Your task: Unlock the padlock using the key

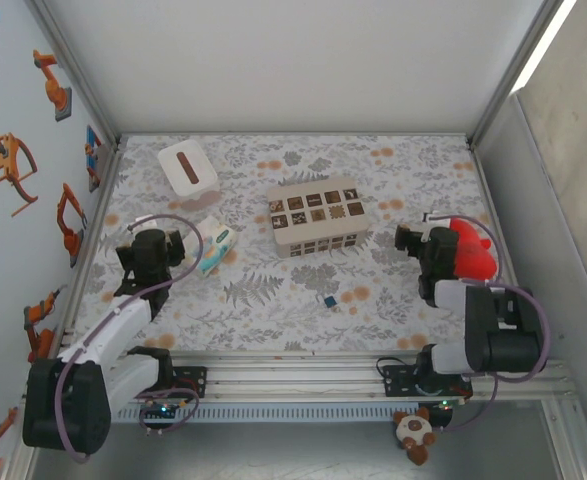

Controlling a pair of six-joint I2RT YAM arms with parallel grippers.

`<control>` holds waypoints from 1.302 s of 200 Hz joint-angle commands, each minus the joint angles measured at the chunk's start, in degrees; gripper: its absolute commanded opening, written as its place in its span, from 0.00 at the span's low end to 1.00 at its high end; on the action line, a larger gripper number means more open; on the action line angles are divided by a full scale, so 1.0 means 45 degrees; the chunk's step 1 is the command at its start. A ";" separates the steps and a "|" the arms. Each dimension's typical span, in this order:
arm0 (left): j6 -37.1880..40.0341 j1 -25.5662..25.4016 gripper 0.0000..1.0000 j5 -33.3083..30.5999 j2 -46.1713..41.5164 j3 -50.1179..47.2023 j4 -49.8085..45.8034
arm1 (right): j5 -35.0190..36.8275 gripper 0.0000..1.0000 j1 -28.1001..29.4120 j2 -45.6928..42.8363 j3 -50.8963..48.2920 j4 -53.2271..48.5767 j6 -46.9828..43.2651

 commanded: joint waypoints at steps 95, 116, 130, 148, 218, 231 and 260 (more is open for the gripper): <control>0.2053 0.0580 0.96 0.3198 0.2997 -0.0796 0.6159 | -0.0461 0.99 -0.0325 0.1539 0.0611 0.1689 -0.0207; 0.2092 0.0910 0.96 0.4077 0.3484 -0.0976 0.7363 | -0.0461 0.99 -0.0325 0.1534 0.0611 0.1646 -0.0201; 0.1926 0.1256 0.96 0.4849 0.3922 -0.0928 0.7850 | -0.0463 0.99 -0.0325 0.1536 0.0611 0.1640 -0.0207; 0.1651 0.1538 0.96 0.5108 0.5016 -0.1011 0.9129 | -0.0461 0.99 -0.0325 0.1538 0.0629 0.1625 -0.0205; 0.1182 0.1903 0.96 0.4969 0.6592 0.0408 0.7828 | -0.0520 0.99 -0.0366 0.1538 0.0669 0.1563 -0.0185; 0.1208 0.1895 0.96 0.4964 0.6654 0.0346 0.8096 | -0.0539 0.99 -0.0364 0.1539 0.0669 0.1562 -0.0168; 0.1234 0.1886 0.96 0.4945 0.6634 0.0364 0.8023 | -0.0539 0.99 -0.0384 0.1539 0.0669 0.1542 -0.0168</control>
